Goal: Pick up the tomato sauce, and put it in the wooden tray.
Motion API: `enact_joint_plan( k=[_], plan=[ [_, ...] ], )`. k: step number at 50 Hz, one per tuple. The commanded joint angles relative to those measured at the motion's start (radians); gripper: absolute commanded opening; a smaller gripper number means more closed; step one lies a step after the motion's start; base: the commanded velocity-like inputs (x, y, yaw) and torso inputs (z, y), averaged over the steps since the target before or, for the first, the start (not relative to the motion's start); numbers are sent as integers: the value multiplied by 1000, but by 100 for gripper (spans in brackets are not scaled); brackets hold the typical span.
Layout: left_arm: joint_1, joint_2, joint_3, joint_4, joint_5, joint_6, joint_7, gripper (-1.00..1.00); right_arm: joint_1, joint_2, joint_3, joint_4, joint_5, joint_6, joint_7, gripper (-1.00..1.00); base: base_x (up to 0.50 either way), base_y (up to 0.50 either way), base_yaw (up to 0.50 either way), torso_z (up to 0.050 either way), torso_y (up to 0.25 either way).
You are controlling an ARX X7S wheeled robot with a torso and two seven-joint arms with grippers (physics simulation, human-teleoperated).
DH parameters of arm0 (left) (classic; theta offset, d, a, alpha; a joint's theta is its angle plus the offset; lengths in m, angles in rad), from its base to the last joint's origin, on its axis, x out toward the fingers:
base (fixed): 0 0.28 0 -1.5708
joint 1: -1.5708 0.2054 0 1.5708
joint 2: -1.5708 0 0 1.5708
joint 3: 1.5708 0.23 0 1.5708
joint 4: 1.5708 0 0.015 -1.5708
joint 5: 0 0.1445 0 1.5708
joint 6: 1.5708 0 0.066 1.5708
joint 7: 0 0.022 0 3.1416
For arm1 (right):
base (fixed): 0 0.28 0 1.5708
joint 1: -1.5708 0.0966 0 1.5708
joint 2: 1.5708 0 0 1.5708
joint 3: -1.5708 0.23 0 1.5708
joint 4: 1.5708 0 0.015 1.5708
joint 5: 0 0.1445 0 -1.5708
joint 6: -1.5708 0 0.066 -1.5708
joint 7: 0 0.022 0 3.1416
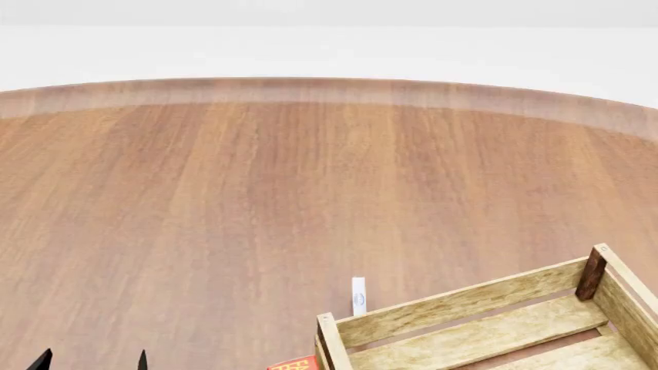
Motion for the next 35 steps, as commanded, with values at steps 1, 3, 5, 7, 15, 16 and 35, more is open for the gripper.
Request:
enact_joint_plan(
  k=[1, 3, 5, 7, 15, 16, 35],
  plan=[
    [-1, 14, -6, -6, -7, 30, 39, 100, 11, -18, 15, 21, -21, -2, -29, -100, 0, 0, 0, 0, 0],
    [-1, 14, -6, -7, -8, 31, 39, 100, 13, -18, 15, 22, -22, 1, -28, -100, 0, 0, 0, 0, 0],
    [-2, 13, -5, -8, -9, 31, 39, 100, 15, -19, 14, 27, -24, -3, -26, -100, 5, 0, 1, 0, 0],
    [-2, 13, -4, -9, -10, 33, 38, 100, 13, -17, 13, 24, -25, -4, -25, -100, 0, 0, 0, 0, 0],
    [-2, 10, -1, -11, -13, 36, 37, 100, -57, 7, 26, -80, -29, -94, -7, -100, 0, 0, 0, 0, 0],
    [-2, 10, -1, -11, -14, 36, 37, 100, -70, 12, 31, -102, -35, -99, 1, -100, 0, 0, 0, 0, 0],
    [-3, 5, 9, 26, -20, 2, 21, 100, -330, 69, 133, -409, -150, -335, 121, -100, 0, 0, 0, 0, 0]
  ],
)
